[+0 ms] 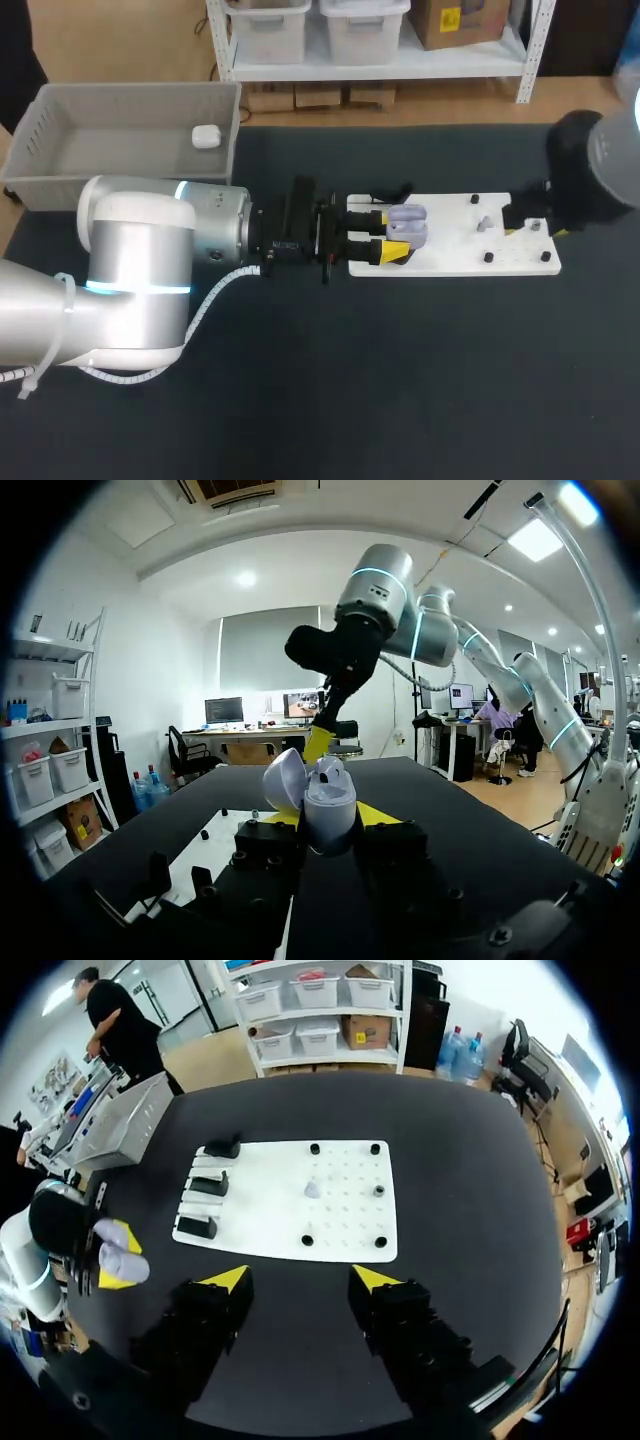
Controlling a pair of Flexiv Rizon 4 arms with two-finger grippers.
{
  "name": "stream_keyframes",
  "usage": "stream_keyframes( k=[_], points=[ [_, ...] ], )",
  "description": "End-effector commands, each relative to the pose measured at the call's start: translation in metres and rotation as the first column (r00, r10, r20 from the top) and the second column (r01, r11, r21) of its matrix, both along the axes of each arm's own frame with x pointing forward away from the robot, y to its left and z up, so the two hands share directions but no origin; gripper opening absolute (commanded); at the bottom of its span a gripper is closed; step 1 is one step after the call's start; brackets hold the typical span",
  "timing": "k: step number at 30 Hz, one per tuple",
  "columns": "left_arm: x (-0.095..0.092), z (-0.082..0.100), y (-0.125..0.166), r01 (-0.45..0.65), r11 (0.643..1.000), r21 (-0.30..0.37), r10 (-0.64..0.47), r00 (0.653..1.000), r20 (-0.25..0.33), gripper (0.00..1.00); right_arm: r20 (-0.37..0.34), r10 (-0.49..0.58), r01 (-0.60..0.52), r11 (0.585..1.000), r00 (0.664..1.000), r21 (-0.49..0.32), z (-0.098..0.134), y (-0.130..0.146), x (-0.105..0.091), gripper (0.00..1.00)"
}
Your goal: Pick up each earbud case from the left stands, insert the matching earbuds, close the lid, and place the case in the box.
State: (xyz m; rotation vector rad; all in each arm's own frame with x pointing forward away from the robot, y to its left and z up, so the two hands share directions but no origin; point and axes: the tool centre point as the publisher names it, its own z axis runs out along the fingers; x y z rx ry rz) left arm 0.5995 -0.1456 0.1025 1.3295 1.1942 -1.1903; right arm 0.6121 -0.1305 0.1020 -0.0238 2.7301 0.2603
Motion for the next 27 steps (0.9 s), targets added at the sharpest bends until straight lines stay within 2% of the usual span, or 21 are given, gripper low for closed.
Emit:
stream_keyframes(
  k=[1, 7, 10, 16, 20, 27],
  points=[
    [-0.001, -0.001, 0.0, -0.006, 1.0, -0.003, 0.006, 1.0, 0.003, 0.0, -0.063, -0.001, 0.002, 1.0, 0.998, 0.015, -0.021, 0.009, 0.025, 0.61],
    [-0.001, -0.001, 0.0, -0.006, 1.0, -0.003, 0.006, 1.0, 0.003, 0.0, -0.089, 0.002, 0.001, 0.999, 0.996, 0.037, -0.038, 0.014, 0.034, 0.63],
    [-0.001, -0.001, 0.0, -0.006, 1.0, -0.003, 0.006, 1.0, 0.003, 0.0, -0.097, -0.001, 0.006, 0.999, 0.995, 0.052, -0.041, 0.016, 0.039, 0.6],
    [-0.001, -0.001, 0.0, -0.006, 1.0, -0.003, 0.006, 1.0, 0.003, 0.0, -0.133, -0.012, 0.02, 0.998, 0.991, 0.06, -0.05, 0.016, 0.049, 0.62],
    [-0.001, -0.001, 0.0, -0.006, 1.0, -0.003, 0.006, 1.0, 0.003, 0.0, -0.152, -0.021, 0.029, 0.998, 0.988, 0.052, -0.051, 0.016, 0.056, 0.64],
    [-0.001, -0.001, 0.0, -0.006, 1.0, -0.003, 0.006, 1.0, 0.003, 0.0, -0.174, -0.007, 0.015, 0.999, 0.985, 0.046, -0.051, 0.016, 0.068, 0.6]
  ],
)
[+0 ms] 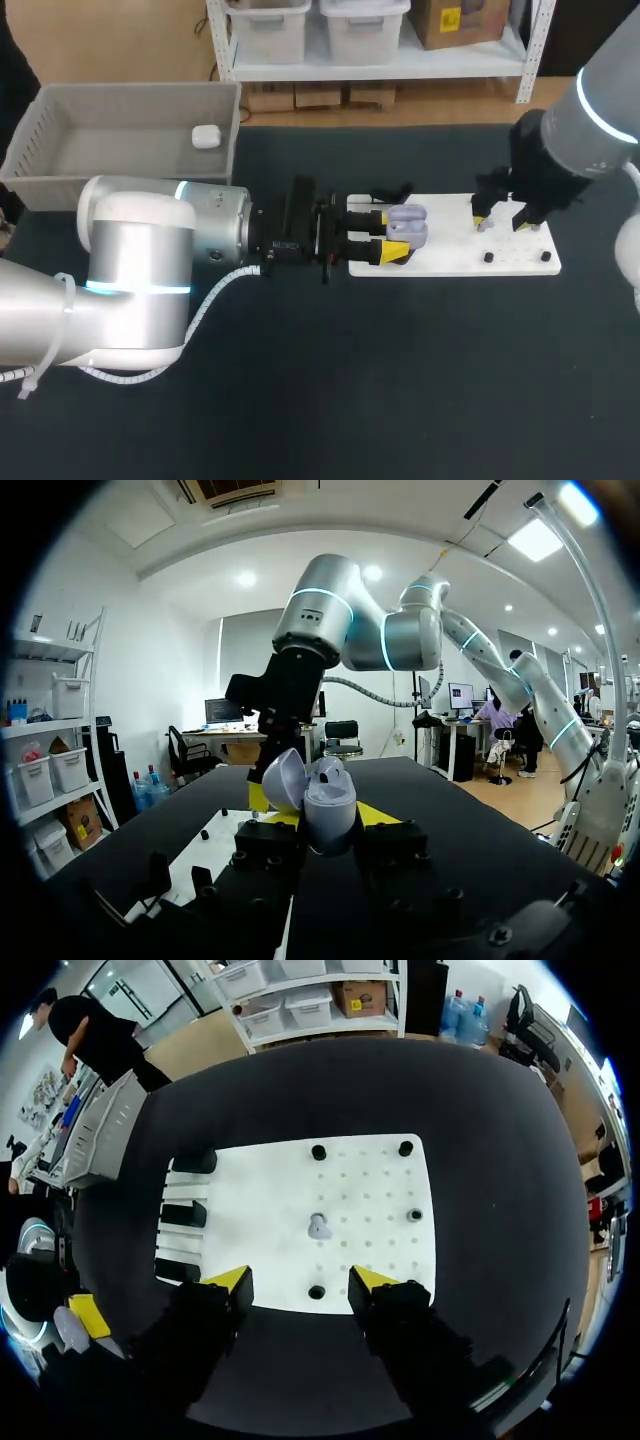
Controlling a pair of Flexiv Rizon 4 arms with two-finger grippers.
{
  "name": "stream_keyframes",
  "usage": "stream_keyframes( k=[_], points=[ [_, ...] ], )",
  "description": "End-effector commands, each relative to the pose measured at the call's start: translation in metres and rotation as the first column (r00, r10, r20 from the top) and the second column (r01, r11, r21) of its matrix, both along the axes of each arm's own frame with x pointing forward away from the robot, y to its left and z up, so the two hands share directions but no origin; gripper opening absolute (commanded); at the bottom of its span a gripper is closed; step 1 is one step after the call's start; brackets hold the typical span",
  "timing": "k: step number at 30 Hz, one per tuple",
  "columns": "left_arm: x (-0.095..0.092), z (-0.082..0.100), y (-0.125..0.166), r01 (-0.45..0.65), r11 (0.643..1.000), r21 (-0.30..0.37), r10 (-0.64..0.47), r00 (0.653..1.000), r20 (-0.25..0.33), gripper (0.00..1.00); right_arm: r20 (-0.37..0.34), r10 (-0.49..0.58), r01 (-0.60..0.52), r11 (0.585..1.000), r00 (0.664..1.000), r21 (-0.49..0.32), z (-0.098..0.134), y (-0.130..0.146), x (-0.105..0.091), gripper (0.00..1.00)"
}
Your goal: Pick up each earbud case from the left stands, insert the matching earbuds, close the lid, and place the case in the box.
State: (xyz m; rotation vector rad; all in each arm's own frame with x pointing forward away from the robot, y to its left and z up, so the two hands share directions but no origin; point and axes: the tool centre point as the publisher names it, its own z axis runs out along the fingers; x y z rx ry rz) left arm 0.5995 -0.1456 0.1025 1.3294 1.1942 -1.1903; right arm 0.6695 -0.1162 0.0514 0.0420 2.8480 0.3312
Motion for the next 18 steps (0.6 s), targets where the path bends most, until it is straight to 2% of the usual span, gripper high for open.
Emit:
stream_keyframes(
  k=[1, 10, 13, 18],
  points=[
    [-0.001, -0.001, 0.0, -0.006, 1.0, -0.003, 0.006, 1.0, 0.003, 0.0, -0.049, 0.017, -0.017, 1.0, 0.999, 0.0, -0.002, 0.001, 0.012, 0.61],
    [-0.001, -0.001, 0.0, -0.006, 1.0, -0.003, 0.006, 1.0, 0.003, 0.0, -0.09, 0.015, -0.013, 1.0, 0.996, 0.015, -0.017, -0.003, 0.022, 0.57],
    [-0.001, -0.001, 0.0, -0.006, 1.0, -0.003, 0.006, 1.0, 0.003, 0.0, -0.099, 0.014, -0.013, 1.0, 0.995, 0.016, -0.022, -0.004, 0.023, 0.52],
    [-0.001, -0.001, 0.0, -0.006, 1.0, -0.003, 0.006, 1.0, 0.003, 0.0, -0.107, 0.017, -0.015, 1.0, 0.994, 0.021, -0.028, -0.003, 0.027, 0.49]
  ],
)
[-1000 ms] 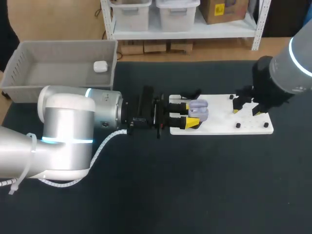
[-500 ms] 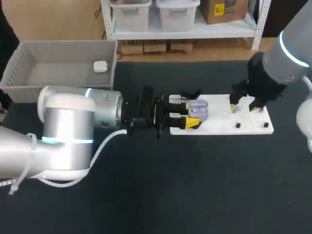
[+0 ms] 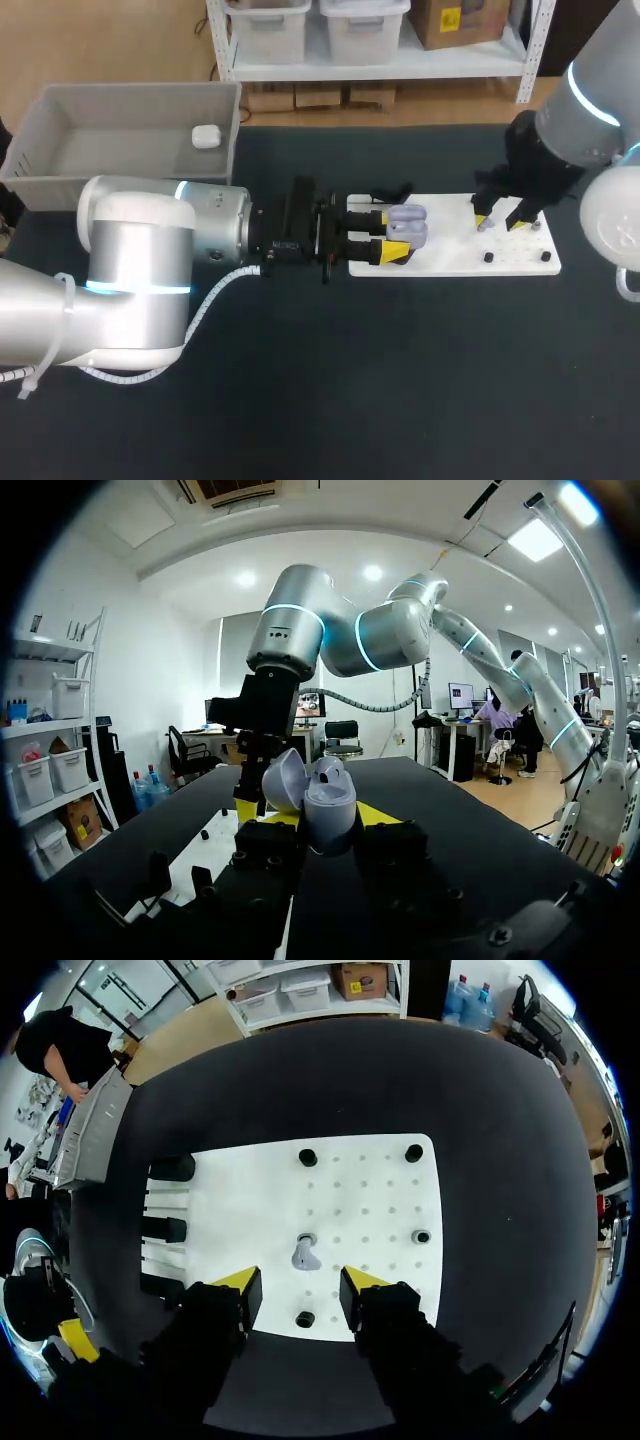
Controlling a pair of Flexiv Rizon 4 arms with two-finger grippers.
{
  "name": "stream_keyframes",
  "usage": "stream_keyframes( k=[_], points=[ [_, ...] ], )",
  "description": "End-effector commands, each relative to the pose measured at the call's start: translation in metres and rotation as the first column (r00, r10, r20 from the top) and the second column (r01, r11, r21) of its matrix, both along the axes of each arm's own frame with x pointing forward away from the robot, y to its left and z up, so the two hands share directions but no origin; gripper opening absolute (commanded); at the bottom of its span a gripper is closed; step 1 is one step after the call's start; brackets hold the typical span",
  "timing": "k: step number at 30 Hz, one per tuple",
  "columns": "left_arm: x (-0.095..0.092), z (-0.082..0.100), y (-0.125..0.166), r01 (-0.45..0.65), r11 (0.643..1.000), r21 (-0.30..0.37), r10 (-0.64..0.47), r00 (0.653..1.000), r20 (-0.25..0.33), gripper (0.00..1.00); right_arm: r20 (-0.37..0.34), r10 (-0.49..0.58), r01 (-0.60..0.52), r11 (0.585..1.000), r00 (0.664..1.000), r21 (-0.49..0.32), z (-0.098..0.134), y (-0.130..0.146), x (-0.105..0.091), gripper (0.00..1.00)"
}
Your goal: Pick up each earbud case from the left stands, insert the matching earbuds, close the lid, and place the case in the box.
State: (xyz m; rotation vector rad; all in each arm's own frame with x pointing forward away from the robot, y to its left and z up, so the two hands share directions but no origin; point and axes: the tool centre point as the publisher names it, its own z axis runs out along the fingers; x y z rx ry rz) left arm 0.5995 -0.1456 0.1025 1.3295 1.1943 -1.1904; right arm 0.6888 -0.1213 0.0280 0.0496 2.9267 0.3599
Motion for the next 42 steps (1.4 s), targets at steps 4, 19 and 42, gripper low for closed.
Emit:
stream_keyframes(
  k=[4, 19, 42],
  points=[
    [-0.0011, -0.0006, 0.0002, -0.006, 1.0, -0.003, 0.006, 1.0, 0.003, 0.0, -0.027, 0.01, -0.009, 1.0, 1.0, 0.006, -0.006, 0.0029, 0.0082, 0.48],
    [-0.0011, -0.0006, 0.0002, -0.006, 1.0, -0.003, 0.006, 1.0, 0.003, 0.0, -0.029, 0.004, -0.004, 1.0, 1.0, 0.012, -0.0105, 0.0024, 0.0121, 0.42],
    [-0.0011, -0.0006, 0.0002, -0.006, 1.0, -0.003, 0.006, 1.0, 0.003, 0.0, -0.036, -0.003, 0.003, 1.0, 0.999, 0.004, -0.0135, 0.0017, 0.0131, 0.36]
  ],
)
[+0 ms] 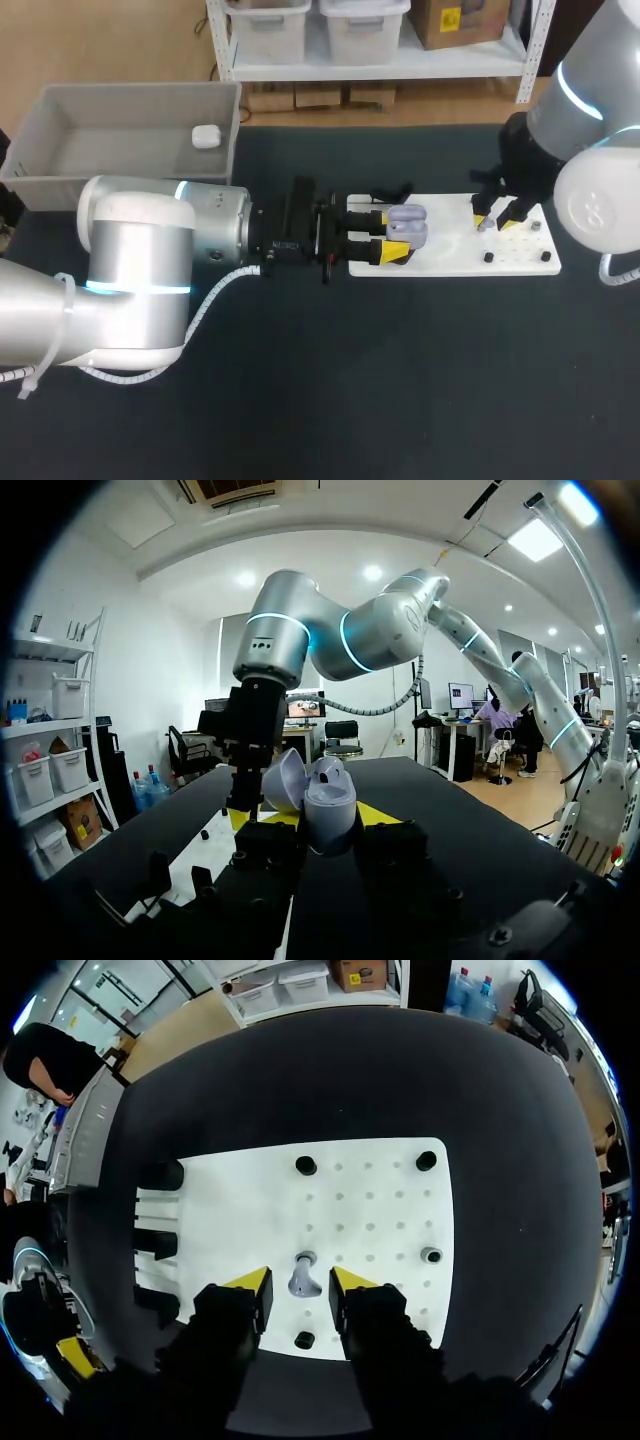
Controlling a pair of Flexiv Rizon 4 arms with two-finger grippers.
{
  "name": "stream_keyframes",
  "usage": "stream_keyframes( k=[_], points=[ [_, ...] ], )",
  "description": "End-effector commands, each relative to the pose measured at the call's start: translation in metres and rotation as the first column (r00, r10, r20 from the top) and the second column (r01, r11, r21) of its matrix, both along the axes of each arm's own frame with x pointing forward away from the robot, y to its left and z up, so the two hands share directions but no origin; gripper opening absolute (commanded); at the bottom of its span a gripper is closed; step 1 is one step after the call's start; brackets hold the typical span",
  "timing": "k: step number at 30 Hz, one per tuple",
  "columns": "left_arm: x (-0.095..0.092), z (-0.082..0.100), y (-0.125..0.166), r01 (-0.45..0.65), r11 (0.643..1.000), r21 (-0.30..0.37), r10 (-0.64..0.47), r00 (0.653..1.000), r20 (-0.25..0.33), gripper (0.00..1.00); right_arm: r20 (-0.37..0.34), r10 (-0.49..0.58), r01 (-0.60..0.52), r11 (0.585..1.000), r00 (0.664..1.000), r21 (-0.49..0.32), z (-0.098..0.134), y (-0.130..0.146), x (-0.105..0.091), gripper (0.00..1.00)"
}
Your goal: Pick up each earbud case from the left stands, insert the matching earbuds, close the lid, and place the case in the box.
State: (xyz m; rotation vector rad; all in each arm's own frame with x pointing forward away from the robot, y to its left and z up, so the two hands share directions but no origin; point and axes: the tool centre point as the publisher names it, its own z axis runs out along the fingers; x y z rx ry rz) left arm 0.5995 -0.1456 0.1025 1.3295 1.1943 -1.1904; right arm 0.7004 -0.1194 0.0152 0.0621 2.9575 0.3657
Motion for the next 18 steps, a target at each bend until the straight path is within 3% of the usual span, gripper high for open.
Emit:
stream_keyframes(
  k=[1, 13, 18],
  points=[
    [-0.0011, -0.0006, 0.0002, -0.006, 1.0, -0.003, 0.006, 1.0, 0.003, 0.0, -0.004, 0.001, -0.001, 1.0, 1.0, 0.001, -0.001, -0.0002, 0.0015, 0.36],
    [-0.0011, -0.0006, 0.0002, -0.006, 1.0, -0.003, 0.006, 1.0, 0.003, 0.0, -0.006, -0.003, 0.003, 1.0, 1.0, -0.001, -0.0022, 0.0005, 0.0003, 0.27],
    [-0.0011, -0.0006, 0.0002, -0.006, 1.0, -0.003, 0.006, 1.0, 0.003, 0.0, -0.004, -0.005, 0.005, 1.0, 1.0, -0.003, -0.0016, 0.0004, -0.0002, 0.05]
  ],
)
